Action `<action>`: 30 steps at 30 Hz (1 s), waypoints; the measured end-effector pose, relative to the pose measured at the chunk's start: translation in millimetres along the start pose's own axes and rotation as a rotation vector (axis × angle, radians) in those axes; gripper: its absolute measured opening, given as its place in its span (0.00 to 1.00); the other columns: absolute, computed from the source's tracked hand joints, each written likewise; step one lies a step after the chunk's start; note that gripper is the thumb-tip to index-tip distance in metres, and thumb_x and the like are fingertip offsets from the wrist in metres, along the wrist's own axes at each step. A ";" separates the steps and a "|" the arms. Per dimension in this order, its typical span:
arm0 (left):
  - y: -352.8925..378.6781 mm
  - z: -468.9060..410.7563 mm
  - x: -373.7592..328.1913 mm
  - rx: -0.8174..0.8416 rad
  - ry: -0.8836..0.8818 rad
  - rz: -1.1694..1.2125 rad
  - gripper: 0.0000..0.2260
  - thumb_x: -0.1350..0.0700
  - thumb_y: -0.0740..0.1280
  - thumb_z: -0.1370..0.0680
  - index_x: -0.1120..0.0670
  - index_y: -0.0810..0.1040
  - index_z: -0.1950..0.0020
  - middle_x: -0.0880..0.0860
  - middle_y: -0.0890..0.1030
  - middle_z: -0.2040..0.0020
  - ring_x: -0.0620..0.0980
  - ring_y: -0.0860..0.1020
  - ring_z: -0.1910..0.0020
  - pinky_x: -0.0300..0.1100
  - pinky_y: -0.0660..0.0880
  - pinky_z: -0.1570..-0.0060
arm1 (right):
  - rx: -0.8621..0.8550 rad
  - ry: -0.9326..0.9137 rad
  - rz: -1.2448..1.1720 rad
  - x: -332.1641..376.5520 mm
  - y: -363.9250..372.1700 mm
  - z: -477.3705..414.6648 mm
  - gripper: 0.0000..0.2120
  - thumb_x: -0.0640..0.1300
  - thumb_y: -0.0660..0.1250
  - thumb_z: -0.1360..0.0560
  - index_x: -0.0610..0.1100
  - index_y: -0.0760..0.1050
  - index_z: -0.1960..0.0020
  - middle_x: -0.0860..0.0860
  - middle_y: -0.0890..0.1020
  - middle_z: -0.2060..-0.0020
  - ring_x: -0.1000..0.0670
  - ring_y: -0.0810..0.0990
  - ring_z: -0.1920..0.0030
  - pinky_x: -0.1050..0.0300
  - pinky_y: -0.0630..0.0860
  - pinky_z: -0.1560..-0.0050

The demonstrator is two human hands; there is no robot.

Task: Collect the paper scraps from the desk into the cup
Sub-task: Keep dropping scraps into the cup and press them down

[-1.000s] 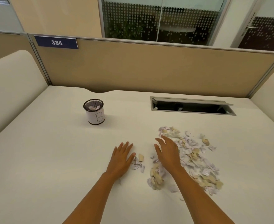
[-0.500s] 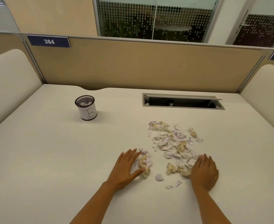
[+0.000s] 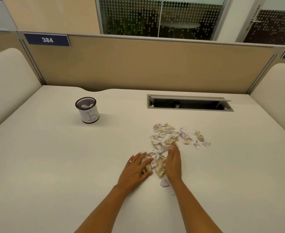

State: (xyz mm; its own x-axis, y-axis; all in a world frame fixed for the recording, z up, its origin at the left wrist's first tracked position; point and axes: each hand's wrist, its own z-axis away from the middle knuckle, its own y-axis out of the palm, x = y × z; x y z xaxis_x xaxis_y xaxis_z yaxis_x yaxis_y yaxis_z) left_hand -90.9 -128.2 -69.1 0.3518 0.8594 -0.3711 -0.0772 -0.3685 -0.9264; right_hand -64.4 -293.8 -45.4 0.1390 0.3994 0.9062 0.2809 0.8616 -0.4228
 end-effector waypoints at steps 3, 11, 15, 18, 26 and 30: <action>-5.3 -3.2 6.7 -0.046 -0.027 0.085 0.22 0.41 0.56 0.21 0.44 0.64 0.28 0.46 0.57 0.23 0.45 0.54 0.24 0.38 0.50 0.26 | 0.019 0.013 -0.170 7.9 -4.5 4.3 0.22 0.54 0.47 0.19 0.50 0.62 0.27 0.53 0.69 0.29 0.56 0.65 0.30 0.62 0.61 0.33; -18.6 -8.2 23.0 -0.129 -0.106 0.299 0.15 0.54 0.63 0.22 0.51 0.72 0.35 0.49 0.66 0.30 0.48 0.63 0.29 0.32 0.57 0.33 | -0.410 0.026 0.477 -15.1 -17.6 65.4 0.19 0.46 0.55 0.20 0.40 0.71 0.33 0.42 0.74 0.33 0.43 0.69 0.30 0.45 0.60 0.28; -18.9 -10.1 25.3 -0.153 -0.137 0.360 0.14 0.58 0.63 0.22 0.52 0.73 0.36 0.50 0.67 0.31 0.48 0.64 0.31 0.33 0.59 0.34 | -0.202 0.102 0.520 -8.5 2.5 78.5 0.28 0.53 0.52 0.20 0.41 0.55 0.24 0.43 0.57 0.24 0.45 0.55 0.24 0.51 0.51 0.23; -22.9 -11.7 26.7 -0.201 -0.154 0.405 0.15 0.63 0.61 0.22 0.54 0.73 0.36 0.49 0.69 0.35 0.47 0.67 0.35 0.31 0.60 0.38 | -0.077 0.073 0.482 11.2 23.3 66.0 0.31 0.55 0.50 0.20 0.40 0.47 0.23 0.43 0.50 0.23 0.47 0.49 0.22 0.54 0.46 0.23; -49.7 -25.6 34.9 -0.244 -0.258 0.584 0.19 0.68 0.63 0.25 0.53 0.74 0.38 0.52 0.74 0.40 0.46 0.73 0.45 0.21 0.65 0.50 | 0.244 -0.067 0.237 38.5 40.4 23.7 0.29 0.47 0.57 0.19 0.46 0.47 0.23 0.47 0.51 0.23 0.47 0.50 0.23 0.53 0.52 0.24; -58.6 -30.1 39.5 -0.210 -0.256 0.548 0.24 0.68 0.65 0.27 0.51 0.70 0.33 0.53 0.71 0.36 0.46 0.70 0.40 0.32 0.65 0.43 | 0.417 -0.164 0.557 40.0 34.0 9.1 0.27 0.41 0.57 0.20 0.53 0.55 0.24 0.46 0.51 0.23 0.43 0.50 0.23 0.50 0.58 0.27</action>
State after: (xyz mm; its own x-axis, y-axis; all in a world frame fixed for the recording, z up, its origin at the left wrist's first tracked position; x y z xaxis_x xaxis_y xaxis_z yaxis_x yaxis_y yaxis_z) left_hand -44.4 -83.3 -27.6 0.0766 0.5744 -0.8150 0.0108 -0.8178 -0.5753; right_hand -57.9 -245.7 -23.5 0.0023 0.8287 0.5597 -0.1816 0.5508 -0.8147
